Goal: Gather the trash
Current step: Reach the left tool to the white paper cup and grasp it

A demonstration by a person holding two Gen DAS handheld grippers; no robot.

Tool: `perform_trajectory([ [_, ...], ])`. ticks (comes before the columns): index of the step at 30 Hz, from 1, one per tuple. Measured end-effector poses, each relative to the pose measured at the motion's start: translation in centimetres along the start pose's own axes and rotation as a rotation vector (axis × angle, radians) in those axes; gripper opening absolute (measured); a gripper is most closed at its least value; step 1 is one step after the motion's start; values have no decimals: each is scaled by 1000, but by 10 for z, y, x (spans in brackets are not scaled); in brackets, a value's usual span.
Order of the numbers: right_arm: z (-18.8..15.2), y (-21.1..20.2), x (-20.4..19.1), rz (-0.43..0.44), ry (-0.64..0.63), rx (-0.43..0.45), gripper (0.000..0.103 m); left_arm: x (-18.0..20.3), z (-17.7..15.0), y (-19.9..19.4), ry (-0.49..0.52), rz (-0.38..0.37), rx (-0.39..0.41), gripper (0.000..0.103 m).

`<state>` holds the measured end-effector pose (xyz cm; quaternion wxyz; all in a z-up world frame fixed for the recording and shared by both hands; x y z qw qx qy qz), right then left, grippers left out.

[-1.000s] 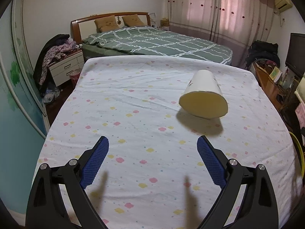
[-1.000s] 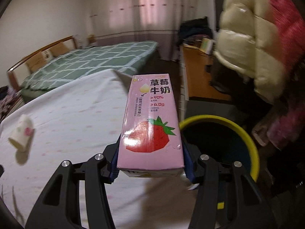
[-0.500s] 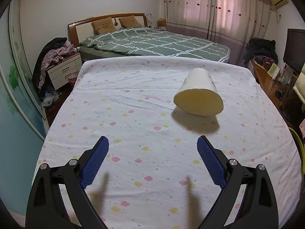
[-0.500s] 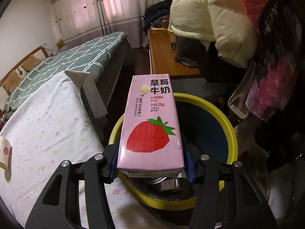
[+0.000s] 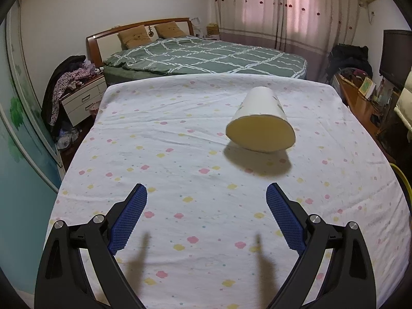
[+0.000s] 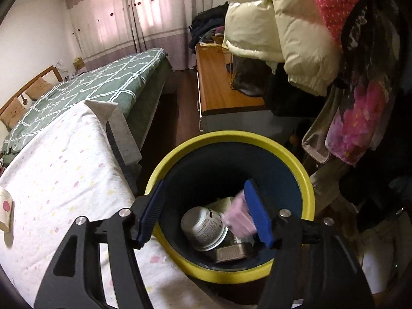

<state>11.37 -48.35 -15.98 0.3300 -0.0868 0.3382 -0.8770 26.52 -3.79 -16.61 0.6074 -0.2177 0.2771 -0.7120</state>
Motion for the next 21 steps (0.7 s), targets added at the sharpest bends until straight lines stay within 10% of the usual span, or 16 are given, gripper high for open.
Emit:
perform_trajectory([
  [21,0,5,-6,85,-3,-25,66,79,102,47,173,-85,-117,92],
])
Point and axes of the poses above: each gripper's, at about its wrist camera, not at the fingertips, and y roughly the way its jaws point, x to its right, z to its top, the point moved 5 cm from there along y, roughly the way its jaws point, and after that the axes turned 3 degrees about x, right-handed, at the moved point
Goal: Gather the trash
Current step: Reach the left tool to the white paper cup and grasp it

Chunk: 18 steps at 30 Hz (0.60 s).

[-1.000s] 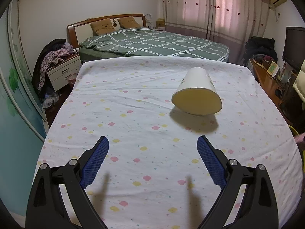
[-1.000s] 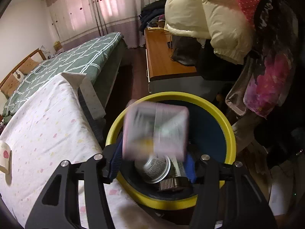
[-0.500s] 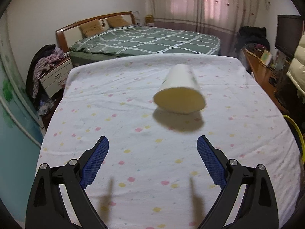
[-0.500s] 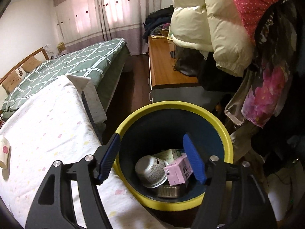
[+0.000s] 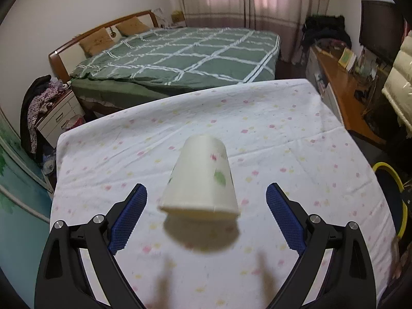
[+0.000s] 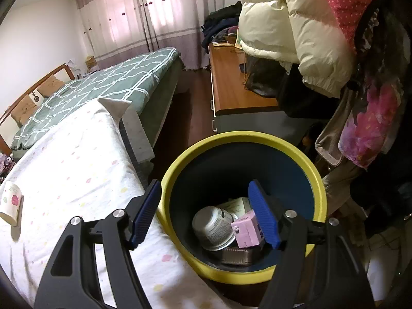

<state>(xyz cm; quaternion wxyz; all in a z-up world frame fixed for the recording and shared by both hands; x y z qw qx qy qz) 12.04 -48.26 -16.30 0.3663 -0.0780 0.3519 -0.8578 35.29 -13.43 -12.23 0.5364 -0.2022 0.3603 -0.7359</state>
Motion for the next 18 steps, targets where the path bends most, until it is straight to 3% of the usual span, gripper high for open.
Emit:
perform_trajectory([
  [6,-1,4,-1,11,4,-19,66,-2,18,38,8,6,-127,92],
  [11,-1,8,-1,19,7,-40,67,-3,21,53,42,27,-175,90],
  [18,-1,10,-2,22,6,-42,66,-3,18,76,61,-3,-261,84],
])
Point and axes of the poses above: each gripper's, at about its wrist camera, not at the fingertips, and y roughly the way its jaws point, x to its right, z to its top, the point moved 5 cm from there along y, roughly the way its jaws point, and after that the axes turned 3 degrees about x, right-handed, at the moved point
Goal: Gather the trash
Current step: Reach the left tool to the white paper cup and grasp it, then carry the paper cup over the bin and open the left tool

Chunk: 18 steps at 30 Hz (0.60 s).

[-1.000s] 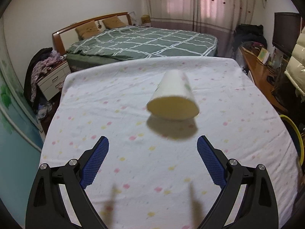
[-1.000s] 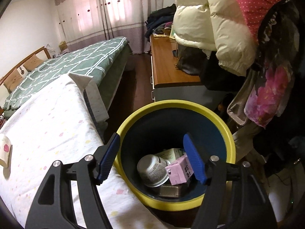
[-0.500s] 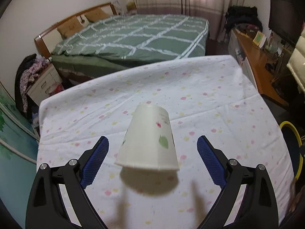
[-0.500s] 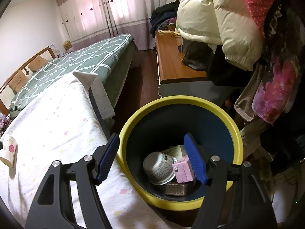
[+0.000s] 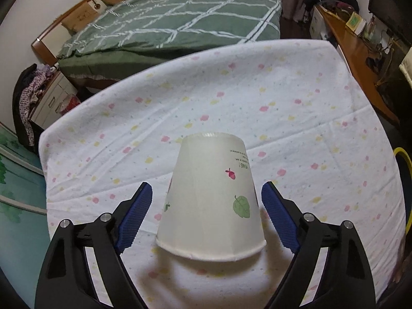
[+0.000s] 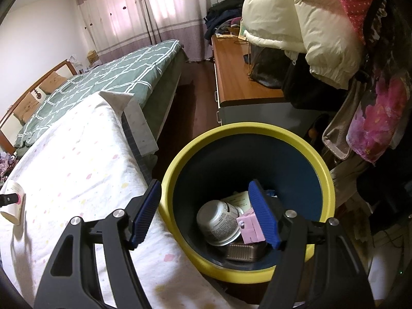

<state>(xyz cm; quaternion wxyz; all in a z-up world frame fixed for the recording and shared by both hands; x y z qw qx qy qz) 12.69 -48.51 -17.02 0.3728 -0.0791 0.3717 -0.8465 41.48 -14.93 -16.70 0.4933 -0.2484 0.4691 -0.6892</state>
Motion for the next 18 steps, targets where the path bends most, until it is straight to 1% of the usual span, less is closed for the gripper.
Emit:
perform_trajectory([
  [2,0,0,0,0,0,2,67,0,0,4,-3,-9,-12,74],
  [7,-1,-1,0,9,1,3,66,0,-1,1,-2,-21,-3,67],
  [13,0,-9,6,44,31,40,67,9,-5,-28,9,-40,47,66],
  [16,-1,-14,7,57,15,47,67,27,-9,-48,36,-64,79,66],
  [18,-3,-17,9,67,5,43,67,45,-12,-62,61,-90,97,66],
])
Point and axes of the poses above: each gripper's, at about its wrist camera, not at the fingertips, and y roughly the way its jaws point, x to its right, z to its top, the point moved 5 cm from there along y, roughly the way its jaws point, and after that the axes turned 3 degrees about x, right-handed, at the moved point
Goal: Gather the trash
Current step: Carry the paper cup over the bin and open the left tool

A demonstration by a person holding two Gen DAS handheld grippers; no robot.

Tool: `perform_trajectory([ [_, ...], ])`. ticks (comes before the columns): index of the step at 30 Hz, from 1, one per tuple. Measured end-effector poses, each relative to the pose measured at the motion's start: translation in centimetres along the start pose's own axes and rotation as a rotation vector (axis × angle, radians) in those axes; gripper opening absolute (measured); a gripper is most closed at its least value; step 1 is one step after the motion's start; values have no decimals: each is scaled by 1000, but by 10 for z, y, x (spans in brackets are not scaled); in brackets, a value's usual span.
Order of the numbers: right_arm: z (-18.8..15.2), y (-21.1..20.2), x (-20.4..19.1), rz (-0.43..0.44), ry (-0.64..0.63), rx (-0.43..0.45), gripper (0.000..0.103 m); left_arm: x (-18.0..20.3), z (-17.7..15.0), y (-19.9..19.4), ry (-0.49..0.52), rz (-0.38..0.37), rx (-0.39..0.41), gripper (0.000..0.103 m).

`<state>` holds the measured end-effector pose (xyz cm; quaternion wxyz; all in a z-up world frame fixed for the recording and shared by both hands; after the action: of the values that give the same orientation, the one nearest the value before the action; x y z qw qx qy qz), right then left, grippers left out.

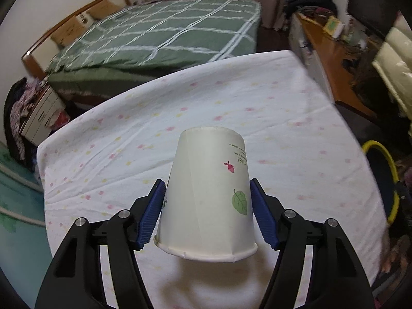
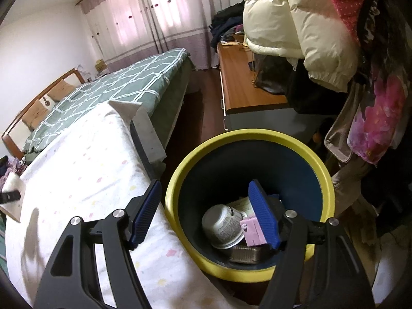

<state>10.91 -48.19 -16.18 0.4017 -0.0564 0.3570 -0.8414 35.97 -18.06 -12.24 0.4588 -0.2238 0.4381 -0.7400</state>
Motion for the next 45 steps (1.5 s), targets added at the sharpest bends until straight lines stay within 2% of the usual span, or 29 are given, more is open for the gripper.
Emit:
perform_trajectory([
  [4,-1,-4,11,10,-16,-12,67,50,-1,-17,57,-60,27,66],
  [11,10,-19,40,16,-43,-5,67,163,-5,-31,167,-192,44,66],
  [17,8,-36,78,9,-51,-3,68,263,-17,-28,256,-289,13,66],
  [26,-7,-58,128,-2,-16,-18,71,365,-26,-9,334,-357,-46,67],
  [34,-5,-67,153,-9,28,-8,71,409,-21,19,328,-354,-72,71],
  [38,-6,-68,158,-16,32,-10,72,412,-22,24,319,-331,-59,85],
  [42,-8,-71,159,-6,33,-16,72,396,-22,7,302,-321,-6,86],
  [45,-8,-72,150,11,17,-21,73,377,-21,-19,285,-306,78,91],
])
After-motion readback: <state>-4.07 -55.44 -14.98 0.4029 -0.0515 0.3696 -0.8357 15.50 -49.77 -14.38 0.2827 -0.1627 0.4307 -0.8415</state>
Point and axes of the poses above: each gripper's, at about its wrist camera, not at the fingertips, and y roughly the way its jaws point, x to its right, z to its top, the point moved 5 cm from there along y, roughly the way its jaws point, and after that the axes turned 3 degrees about x, right-handed, at the moved point
